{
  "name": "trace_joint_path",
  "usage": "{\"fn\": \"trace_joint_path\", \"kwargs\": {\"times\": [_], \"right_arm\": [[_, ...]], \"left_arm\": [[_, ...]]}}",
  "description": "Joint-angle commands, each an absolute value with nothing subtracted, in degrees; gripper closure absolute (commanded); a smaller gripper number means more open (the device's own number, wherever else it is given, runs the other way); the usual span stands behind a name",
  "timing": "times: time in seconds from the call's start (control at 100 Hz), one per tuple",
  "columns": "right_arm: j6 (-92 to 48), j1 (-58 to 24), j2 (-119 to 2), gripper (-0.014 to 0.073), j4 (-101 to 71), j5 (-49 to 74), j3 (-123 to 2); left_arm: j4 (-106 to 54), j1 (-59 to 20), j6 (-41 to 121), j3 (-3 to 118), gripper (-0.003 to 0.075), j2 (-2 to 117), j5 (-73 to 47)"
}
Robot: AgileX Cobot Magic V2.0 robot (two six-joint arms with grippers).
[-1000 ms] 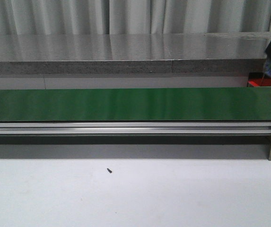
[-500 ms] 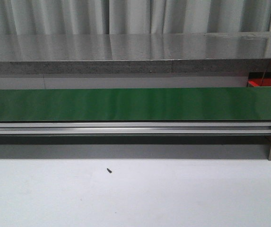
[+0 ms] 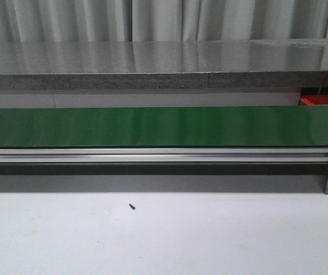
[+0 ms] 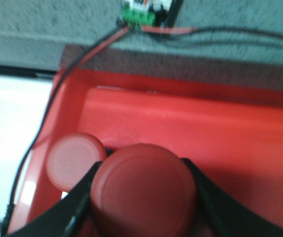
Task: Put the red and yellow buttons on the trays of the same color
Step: 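Lower the second red button into the red tray and open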
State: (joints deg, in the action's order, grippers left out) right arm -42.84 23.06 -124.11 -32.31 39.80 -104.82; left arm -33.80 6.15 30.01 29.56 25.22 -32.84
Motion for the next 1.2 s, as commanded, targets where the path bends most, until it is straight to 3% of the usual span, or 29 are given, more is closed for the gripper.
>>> {"fn": "trace_joint_path", "kwargs": {"times": [0.0, 0.44, 0.53, 0.71, 0.78, 1.19], "right_arm": [[-42.8, 23.4, -122.0, 0.0475, -33.7, 37.9, -106.9], [-42.8, 23.4, -125.0, 0.0450, -33.2, 37.8, -106.9], [-42.8, 23.4, -125.0, 0.0390, -33.2, 38.0, -106.9], [-42.8, 23.4, -125.0, 0.0183, -33.2, 38.5, -106.9], [-42.8, 23.4, -125.0, 0.0148, -33.2, 38.4, -106.9], [-42.8, 23.4, -119.4, 0.0144, -33.6, 38.2, -107.5]], "left_arm": [[-35.7, 5.8, 30.0, 31.0, 0.0740, 25.4, -29.0], [-35.7, 5.8, 30.0, 31.0, 0.0740, 25.4, -28.9], [-35.7, 5.8, 30.0, 31.0, 0.0740, 25.4, -28.9], [-35.7, 5.8, 30.0, 31.0, 0.0739, 25.4, -28.9], [-35.7, 5.8, 30.0, 31.0, 0.0740, 25.4, -28.9], [-35.7, 5.8, 30.0, 31.0, 0.0740, 25.4, -28.9]]}}
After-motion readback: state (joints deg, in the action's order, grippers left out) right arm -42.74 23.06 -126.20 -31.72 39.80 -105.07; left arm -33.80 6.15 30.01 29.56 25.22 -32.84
